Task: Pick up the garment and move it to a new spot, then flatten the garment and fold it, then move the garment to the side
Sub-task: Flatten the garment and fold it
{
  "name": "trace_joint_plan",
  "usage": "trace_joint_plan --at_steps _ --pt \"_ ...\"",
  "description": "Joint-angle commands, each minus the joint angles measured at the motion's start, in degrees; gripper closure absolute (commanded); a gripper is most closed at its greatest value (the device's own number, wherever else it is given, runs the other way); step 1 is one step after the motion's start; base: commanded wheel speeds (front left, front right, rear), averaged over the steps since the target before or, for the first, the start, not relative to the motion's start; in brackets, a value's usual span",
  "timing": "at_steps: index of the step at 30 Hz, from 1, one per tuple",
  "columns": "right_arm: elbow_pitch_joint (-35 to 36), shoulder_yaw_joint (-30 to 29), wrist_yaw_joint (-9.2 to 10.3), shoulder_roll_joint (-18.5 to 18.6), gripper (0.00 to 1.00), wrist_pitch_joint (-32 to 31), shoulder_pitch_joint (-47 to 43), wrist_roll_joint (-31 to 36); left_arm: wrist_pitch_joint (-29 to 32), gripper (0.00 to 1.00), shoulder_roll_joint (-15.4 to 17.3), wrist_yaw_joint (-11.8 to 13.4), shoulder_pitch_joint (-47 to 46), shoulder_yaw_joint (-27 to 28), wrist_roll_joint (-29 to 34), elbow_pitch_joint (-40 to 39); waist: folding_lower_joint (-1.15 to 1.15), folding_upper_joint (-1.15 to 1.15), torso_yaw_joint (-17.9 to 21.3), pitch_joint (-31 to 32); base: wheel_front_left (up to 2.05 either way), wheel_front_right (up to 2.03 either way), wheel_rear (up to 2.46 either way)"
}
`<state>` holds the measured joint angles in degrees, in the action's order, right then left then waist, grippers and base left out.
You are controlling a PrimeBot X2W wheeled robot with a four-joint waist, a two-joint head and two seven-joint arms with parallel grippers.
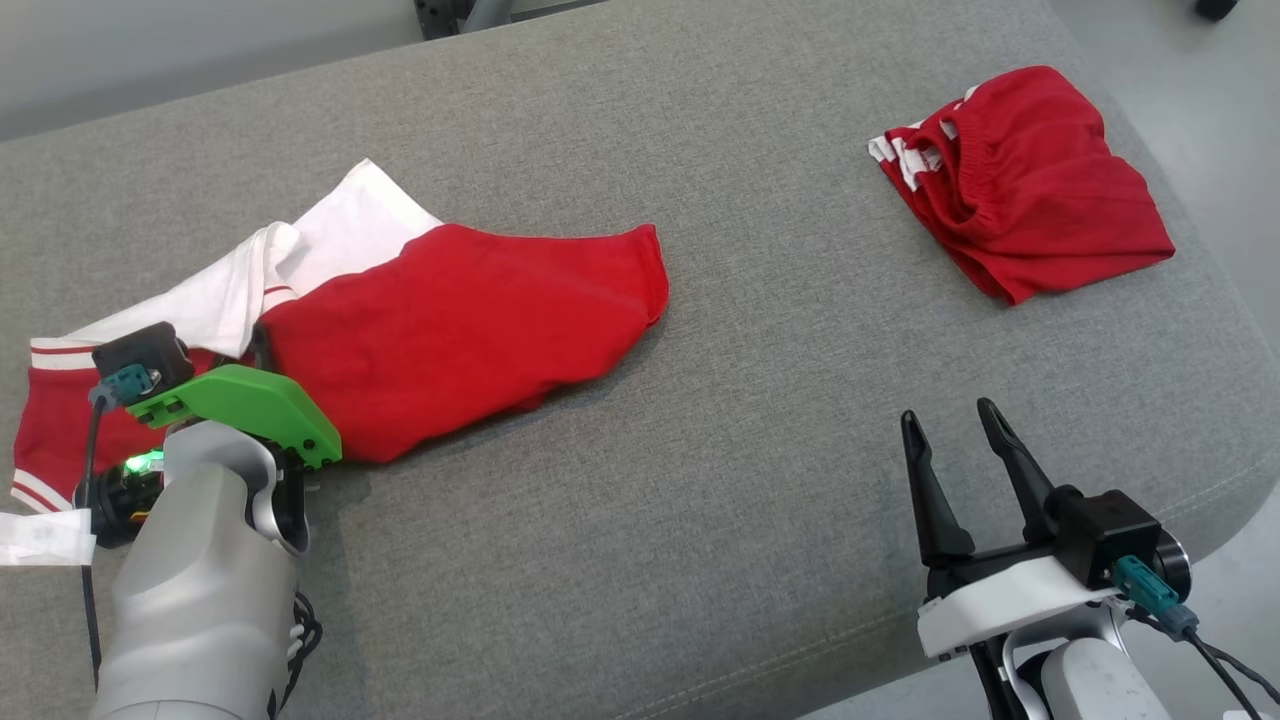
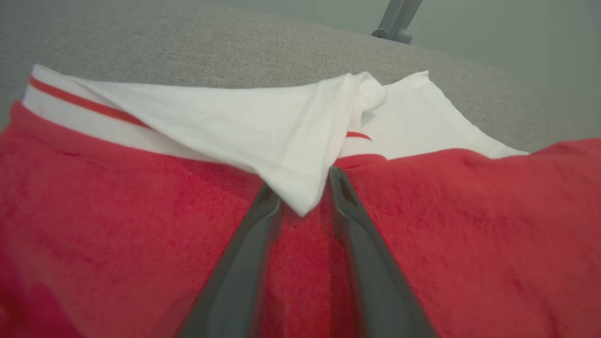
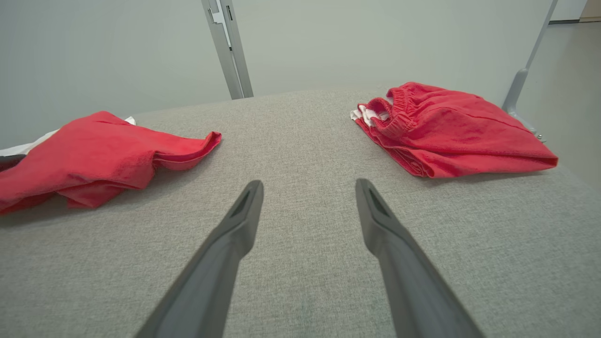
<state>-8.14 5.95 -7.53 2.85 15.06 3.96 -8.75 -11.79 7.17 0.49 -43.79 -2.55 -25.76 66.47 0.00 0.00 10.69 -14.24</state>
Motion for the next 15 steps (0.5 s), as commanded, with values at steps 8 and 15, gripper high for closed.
trace_joint_plan --at_steps 8,15 --pt "0.0 -1.2 0.08 0.1 0.00 0.2 0.2 0.0 -2.7 1.00 -0.7 -1.2 -0.7 -0.3 -0.4 -1.0 0.00 0.00 -1.6 1.2 0.00 0.00 0.00" --pt "0.1 -1.5 0.09 0.1 0.00 0.2 -0.7 0.2 -3.4 1.00 -1.5 -3.2 1.9 -0.7 0.4 -5.4 0.00 0.00 -5.0 3.5 0.00 0.00 0.00"
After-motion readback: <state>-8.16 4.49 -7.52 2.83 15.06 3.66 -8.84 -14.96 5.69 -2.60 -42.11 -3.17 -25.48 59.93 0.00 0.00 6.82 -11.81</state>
